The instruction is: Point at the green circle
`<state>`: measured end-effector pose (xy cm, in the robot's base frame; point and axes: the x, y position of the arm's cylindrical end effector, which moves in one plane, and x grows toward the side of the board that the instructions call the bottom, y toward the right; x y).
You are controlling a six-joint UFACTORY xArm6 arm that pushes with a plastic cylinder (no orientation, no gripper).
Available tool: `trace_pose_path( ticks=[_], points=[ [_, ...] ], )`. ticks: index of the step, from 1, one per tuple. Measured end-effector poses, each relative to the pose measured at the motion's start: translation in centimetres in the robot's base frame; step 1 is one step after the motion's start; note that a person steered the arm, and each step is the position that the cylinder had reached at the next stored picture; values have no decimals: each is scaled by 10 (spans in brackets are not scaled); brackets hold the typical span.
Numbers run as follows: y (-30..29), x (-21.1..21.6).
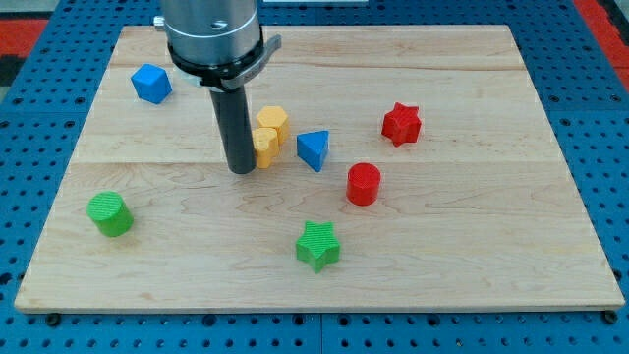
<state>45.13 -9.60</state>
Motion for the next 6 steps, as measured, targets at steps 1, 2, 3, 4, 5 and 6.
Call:
trace_pose_path(
  ticks=[1,2,3,4,5,6],
  points=[
    [-60,0],
    [-123,0],
    [-163,27],
    [-172,64],
    [-148,71],
    [-123,71]
  ],
)
